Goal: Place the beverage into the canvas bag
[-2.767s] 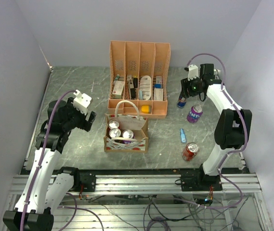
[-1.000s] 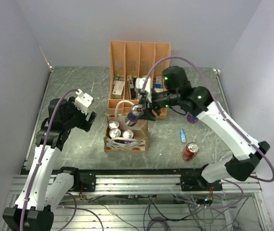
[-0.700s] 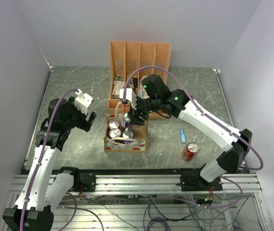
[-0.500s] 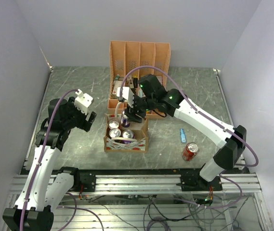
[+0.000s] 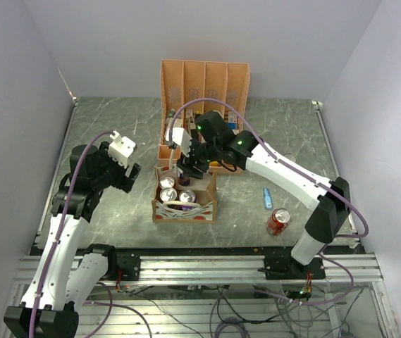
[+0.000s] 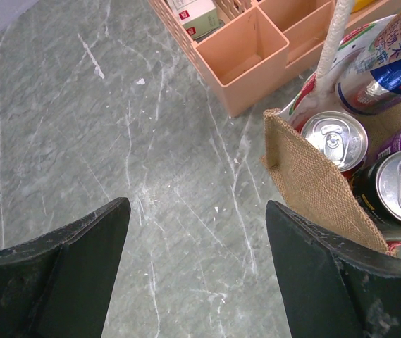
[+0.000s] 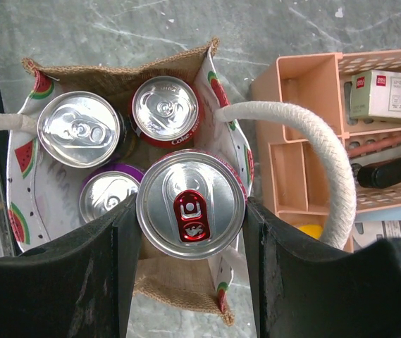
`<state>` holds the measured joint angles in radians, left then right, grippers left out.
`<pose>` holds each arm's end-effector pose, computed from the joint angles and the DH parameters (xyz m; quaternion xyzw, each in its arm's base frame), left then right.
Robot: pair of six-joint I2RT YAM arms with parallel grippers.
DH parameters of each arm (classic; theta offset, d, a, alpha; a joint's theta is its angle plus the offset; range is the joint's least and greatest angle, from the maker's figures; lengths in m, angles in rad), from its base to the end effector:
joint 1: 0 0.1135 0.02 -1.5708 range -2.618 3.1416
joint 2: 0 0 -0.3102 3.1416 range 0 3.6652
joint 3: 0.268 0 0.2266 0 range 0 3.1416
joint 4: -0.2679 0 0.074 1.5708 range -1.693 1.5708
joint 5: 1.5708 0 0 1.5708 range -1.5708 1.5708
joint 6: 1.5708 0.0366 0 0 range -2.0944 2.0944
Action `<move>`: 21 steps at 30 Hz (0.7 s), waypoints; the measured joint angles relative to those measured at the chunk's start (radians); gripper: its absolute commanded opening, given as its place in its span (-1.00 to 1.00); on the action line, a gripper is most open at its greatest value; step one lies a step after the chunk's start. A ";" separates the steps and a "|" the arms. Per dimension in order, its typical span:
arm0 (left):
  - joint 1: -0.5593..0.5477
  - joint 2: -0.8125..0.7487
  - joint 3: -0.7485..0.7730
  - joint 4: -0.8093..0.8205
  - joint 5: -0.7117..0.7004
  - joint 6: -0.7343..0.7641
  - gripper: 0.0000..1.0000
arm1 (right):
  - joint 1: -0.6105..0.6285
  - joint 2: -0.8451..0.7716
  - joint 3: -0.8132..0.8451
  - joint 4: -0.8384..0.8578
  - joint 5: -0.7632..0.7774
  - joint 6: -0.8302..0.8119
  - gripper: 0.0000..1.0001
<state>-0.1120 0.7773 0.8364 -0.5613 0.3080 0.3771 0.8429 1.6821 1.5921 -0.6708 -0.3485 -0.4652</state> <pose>0.1070 -0.0232 0.3515 0.2817 0.8062 -0.0643 0.5163 0.2275 0.2741 0.3872 -0.6049 0.6768 0.2294 0.3513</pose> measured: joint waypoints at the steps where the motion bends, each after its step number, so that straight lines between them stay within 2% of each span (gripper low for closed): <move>1: 0.000 0.000 0.000 0.000 0.000 0.000 0.78 | 0.000 0.001 0.000 0.000 0.000 0.002 -1.00; 21: 0.000 -0.022 -0.015 0.011 0.007 -0.001 0.78 | 0.000 0.069 -0.059 0.053 -0.027 0.049 -1.00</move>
<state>-0.1120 0.7551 0.8215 -0.5507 0.3149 0.3763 0.8429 1.7515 1.5333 -0.6174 -0.3759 -0.4160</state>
